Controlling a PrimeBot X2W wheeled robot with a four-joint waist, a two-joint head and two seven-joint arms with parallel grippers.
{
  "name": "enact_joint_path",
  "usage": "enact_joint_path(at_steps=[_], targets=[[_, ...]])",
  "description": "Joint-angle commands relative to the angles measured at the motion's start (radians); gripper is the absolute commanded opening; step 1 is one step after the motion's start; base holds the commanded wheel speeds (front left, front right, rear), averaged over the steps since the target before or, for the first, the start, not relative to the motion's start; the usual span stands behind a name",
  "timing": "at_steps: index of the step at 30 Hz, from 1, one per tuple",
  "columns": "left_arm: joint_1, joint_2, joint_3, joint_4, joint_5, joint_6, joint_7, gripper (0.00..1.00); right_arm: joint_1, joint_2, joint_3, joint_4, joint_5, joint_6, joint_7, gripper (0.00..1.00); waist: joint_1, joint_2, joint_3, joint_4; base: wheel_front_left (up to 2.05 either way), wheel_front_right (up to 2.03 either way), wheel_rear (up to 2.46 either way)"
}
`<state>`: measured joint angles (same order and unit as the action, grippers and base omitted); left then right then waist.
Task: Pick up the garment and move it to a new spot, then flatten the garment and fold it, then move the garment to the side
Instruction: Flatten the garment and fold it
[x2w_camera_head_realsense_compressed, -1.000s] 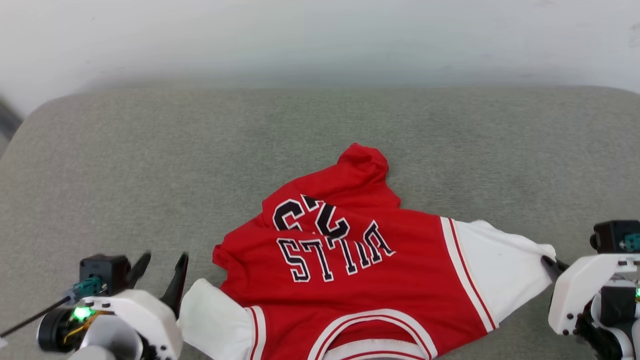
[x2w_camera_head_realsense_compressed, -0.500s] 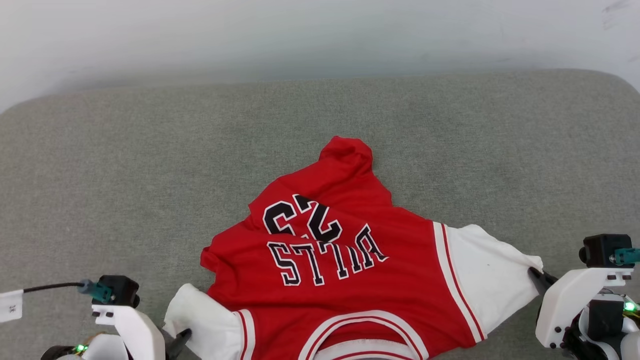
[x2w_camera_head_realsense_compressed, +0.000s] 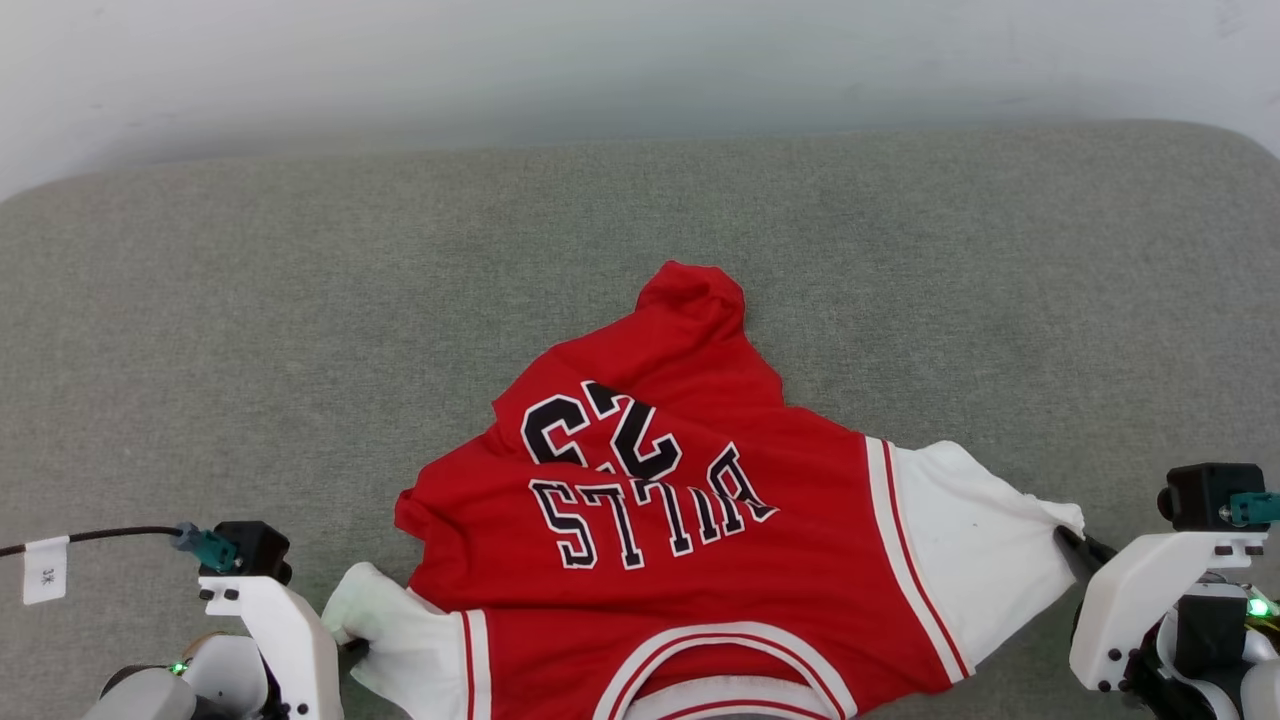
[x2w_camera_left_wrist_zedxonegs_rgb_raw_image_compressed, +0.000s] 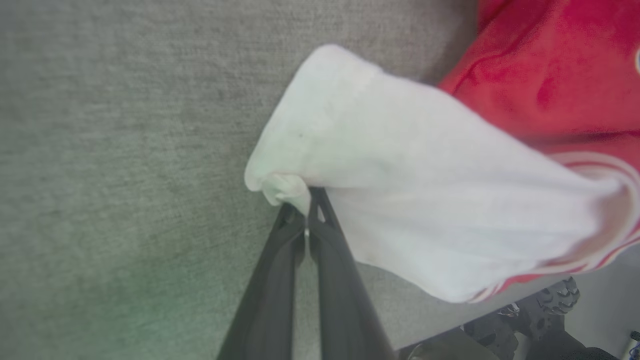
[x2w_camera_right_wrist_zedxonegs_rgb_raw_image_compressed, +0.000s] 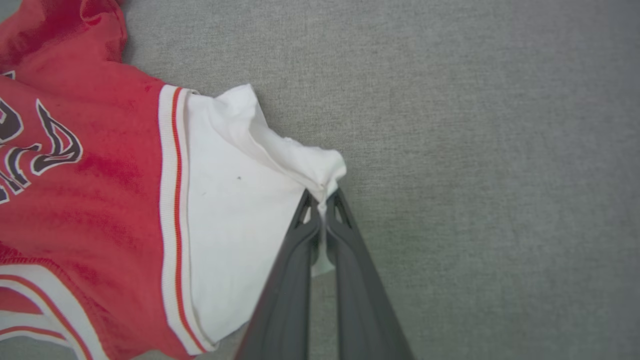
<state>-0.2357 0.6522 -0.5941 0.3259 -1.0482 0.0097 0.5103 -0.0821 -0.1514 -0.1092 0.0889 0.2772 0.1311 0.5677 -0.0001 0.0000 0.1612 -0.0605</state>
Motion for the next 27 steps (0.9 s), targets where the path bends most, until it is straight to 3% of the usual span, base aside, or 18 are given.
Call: enact_joint_path(at_steps=[1,4,9,16,20,27], targets=[[0.020,-0.059,-0.036,0.020,0.010,0.002,-0.007,0.00,0.001,-0.002,-0.002,-0.008,0.001,-0.001,-0.005,0.00,0.0001,0.0000,-0.006,0.004,0.00,0.00,0.00],[-0.011,-0.042,-0.010,0.003,0.046,0.023,-0.073,0.00,0.014,-0.013,-0.002,-0.017,-0.006,-0.001,-0.013,0.00,0.0001,0.0000,-0.026,0.021,0.00,0.00,0.00],[-0.065,-0.008,0.038,-0.074,0.133,0.099,-0.189,0.00,-0.005,-0.033,-0.005,-0.039,-0.021,-0.001,-0.046,0.00,0.0001,0.0000,-0.065,0.044,0.00,0.00,0.00],[-0.210,-0.030,0.075,-0.161,0.220,0.181,-0.265,0.00,-0.099,-0.066,0.011,-0.031,-0.044,-0.001,-0.080,0.00,0.0001,0.0000,-0.111,0.069,0.00,0.00,0.00],[-0.325,-0.062,0.076,-0.158,0.249,0.182,-0.276,0.00,-0.207,-0.081,0.030,-0.010,-0.060,-0.001,-0.097,0.00,0.0001,0.0000,-0.113,0.072,0.00,0.00,0.00],[-0.566,-0.146,0.064,-0.033,0.294,0.143,-0.300,0.00,-0.450,-0.103,0.053,0.067,-0.056,-0.001,-0.130,0.00,0.0001,0.0000,-0.075,0.067,0.00,0.00,0.00]])
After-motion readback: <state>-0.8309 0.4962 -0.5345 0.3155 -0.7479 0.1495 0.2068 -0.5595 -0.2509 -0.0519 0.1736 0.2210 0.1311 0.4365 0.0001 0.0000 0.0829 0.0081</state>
